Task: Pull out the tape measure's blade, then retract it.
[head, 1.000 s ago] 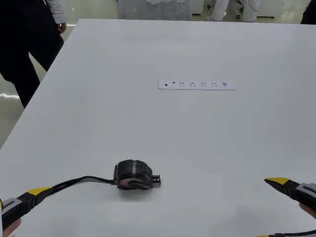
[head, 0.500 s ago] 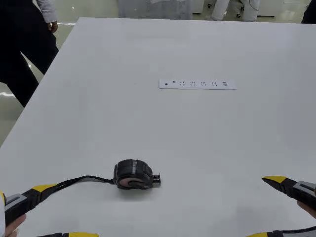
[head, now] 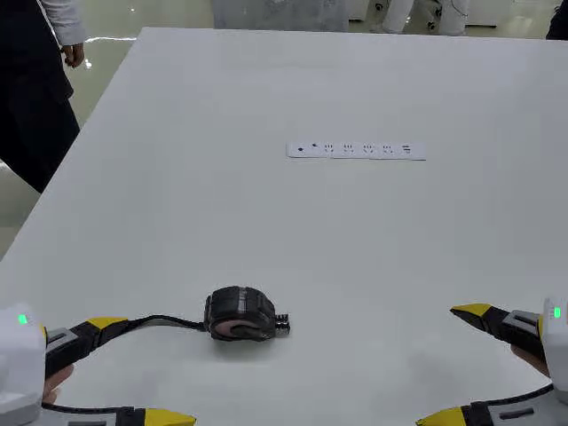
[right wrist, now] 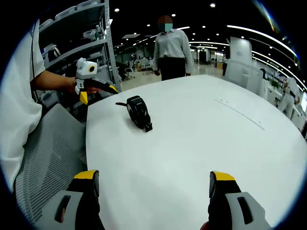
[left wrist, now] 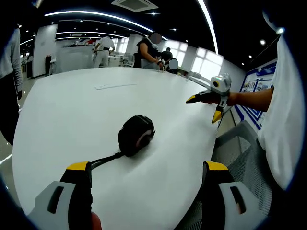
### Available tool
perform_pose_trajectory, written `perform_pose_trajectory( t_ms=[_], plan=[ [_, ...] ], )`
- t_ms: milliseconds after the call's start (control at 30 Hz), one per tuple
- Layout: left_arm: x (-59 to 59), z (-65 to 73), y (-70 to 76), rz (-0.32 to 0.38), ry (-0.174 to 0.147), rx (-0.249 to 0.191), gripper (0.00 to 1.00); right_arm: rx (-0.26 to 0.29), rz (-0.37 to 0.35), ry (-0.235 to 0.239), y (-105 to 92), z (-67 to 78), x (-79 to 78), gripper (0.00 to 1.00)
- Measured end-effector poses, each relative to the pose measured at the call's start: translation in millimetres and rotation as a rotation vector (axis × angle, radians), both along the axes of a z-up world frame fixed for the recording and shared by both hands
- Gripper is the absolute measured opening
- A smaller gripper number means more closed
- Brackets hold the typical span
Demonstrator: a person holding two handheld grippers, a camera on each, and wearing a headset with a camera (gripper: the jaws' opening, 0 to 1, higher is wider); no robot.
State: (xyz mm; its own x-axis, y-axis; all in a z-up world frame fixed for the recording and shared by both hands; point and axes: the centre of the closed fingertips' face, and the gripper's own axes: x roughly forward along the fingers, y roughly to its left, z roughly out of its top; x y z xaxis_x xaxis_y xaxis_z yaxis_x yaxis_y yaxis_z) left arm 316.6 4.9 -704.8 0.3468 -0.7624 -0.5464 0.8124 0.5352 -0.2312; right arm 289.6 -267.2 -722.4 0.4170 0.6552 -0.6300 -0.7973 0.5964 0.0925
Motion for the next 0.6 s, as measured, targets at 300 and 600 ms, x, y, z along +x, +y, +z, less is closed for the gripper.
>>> perform_pose_trajectory(
  t_ms=[300,600],
  plan=[
    [12.7,-4.7,-13.3,-0.079,-0.013,0.041,0.93,-0.009,0.063,0.008,12.9,-5.3,12.8,0.96],
    [25.3,-11.7,-22.3,-0.150,-0.013,0.083,0.92,-0.026,0.124,0.015,24.7,-11.3,24.5,0.96]
  ],
)
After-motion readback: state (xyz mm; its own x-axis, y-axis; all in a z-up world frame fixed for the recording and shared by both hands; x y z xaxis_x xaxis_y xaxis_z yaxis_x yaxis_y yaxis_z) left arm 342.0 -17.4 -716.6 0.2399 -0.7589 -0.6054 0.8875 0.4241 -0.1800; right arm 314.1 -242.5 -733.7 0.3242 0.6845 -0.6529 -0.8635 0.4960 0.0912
